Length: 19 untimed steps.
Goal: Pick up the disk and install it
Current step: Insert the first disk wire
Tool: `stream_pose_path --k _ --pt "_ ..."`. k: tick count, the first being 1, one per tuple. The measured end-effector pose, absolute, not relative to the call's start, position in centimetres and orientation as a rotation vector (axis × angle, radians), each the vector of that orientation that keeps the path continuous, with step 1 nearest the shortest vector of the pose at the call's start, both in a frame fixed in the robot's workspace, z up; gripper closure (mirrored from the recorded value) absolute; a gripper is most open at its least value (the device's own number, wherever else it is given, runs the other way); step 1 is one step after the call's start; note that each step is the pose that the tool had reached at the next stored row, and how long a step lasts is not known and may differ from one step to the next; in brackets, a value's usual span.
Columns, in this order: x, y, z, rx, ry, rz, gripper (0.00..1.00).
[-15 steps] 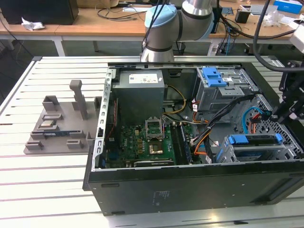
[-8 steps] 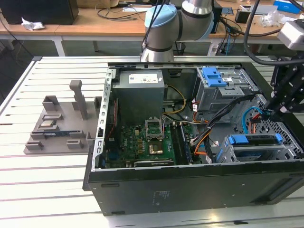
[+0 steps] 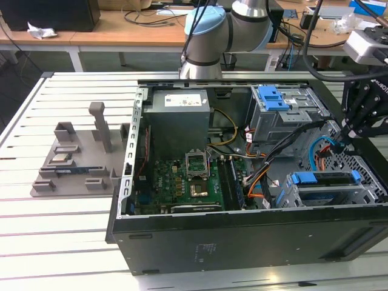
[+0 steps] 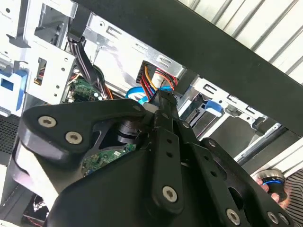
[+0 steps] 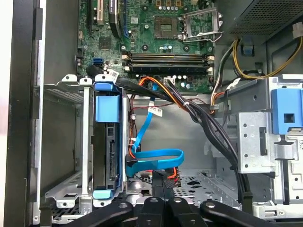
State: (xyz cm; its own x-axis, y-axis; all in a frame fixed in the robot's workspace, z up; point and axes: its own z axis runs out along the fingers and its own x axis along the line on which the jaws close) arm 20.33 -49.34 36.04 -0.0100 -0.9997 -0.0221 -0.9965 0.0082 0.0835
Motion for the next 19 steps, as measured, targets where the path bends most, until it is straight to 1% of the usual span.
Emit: stream_pose_path --k 4,8,13,19 --pt "20.3 -49.3 36.0 2.179 -2.199 -0.115 0.89" --pt "20.3 -49.3 36.0 2.179 -2.199 -0.115 0.64" --pt "20.3 -49.3 37.1 2.178 -2.199 -0.114 0.64" --pt "20.3 -49.3 36.6 2.173 -2.194 -0.103 0.64"
